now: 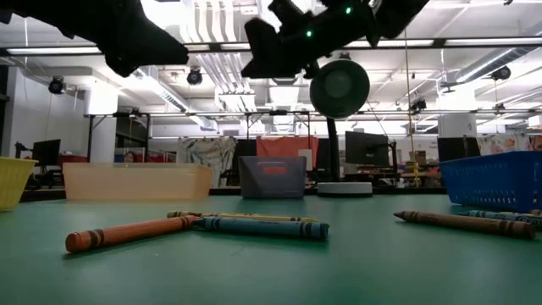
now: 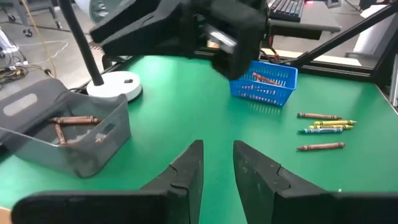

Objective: Sort crayons
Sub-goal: Put the green crayon into the orange bin

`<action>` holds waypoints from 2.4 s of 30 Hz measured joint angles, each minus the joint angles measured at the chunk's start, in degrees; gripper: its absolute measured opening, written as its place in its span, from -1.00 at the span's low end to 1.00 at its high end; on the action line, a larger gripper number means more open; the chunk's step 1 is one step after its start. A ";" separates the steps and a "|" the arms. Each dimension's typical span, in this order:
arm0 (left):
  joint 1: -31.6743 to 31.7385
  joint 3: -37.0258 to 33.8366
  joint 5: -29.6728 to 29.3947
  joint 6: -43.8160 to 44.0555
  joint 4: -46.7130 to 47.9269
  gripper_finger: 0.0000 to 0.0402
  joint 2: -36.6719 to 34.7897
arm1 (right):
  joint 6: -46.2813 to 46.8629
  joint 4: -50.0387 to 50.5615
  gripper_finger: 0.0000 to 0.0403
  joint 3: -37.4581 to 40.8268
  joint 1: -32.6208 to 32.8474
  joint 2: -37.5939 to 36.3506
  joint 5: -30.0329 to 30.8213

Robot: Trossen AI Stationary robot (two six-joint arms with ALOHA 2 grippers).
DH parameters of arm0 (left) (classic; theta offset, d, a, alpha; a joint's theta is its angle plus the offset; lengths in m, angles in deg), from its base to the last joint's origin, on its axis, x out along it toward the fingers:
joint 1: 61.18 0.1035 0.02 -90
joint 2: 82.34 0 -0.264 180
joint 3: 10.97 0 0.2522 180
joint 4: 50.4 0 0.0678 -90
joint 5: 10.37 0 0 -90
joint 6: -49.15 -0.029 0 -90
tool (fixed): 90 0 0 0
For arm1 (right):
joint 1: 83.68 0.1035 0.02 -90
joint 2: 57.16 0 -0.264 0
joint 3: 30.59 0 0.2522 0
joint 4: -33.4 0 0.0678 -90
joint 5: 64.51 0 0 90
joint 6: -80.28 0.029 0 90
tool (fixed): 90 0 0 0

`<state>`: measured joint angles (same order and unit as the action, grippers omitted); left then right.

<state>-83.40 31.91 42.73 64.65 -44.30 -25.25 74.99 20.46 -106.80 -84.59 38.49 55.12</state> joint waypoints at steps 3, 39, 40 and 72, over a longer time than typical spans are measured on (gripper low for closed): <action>0.00 1.40 0.00 0.07 -0.08 -0.65 1.80 | -1.35 1.47 -0.57 0.00 1.84 -1.03 0.00; -3.88 20.64 9.11 5.00 13.49 -0.65 27.25 | 21.73 33.75 -0.64 -0.02 24.07 -18.93 -1.01; -4.16 20.77 9.11 4.94 13.53 -0.65 27.63 | 24.25 34.82 -0.65 -0.02 24.69 -19.25 -2.60; -10.16 19.36 13.68 2.03 13.05 -0.45 28.05 | 74.91 79.49 -0.67 -3.53 33.44 -12.62 -33.03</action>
<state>-93.56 51.27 56.41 66.68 -31.25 2.80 149.90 99.95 -110.33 -51.15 25.87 22.09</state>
